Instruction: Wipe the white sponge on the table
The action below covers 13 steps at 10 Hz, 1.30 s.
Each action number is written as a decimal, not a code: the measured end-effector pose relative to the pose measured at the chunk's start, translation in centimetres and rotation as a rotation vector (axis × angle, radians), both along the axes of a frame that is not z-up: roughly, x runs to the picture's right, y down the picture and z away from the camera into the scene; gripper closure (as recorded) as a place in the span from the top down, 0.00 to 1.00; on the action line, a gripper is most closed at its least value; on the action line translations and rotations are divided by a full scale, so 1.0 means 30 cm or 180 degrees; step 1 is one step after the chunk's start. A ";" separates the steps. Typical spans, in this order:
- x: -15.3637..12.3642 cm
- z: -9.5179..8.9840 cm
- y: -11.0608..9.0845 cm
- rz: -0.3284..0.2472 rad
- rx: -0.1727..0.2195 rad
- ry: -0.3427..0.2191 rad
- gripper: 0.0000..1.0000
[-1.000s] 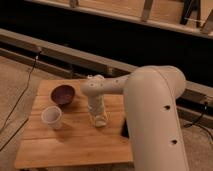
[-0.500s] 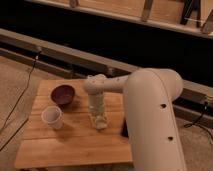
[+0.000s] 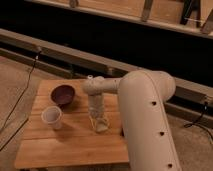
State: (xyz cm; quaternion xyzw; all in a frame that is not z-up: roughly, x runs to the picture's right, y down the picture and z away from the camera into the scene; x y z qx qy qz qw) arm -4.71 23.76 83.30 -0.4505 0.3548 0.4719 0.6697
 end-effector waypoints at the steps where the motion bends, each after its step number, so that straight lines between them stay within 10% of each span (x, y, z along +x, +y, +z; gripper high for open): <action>1: -0.011 -0.002 0.010 -0.0038 -0.0048 -0.0039 0.00; 13: -0.217 0.021 0.024 -0.0334 -0.0187 -0.0530 0.00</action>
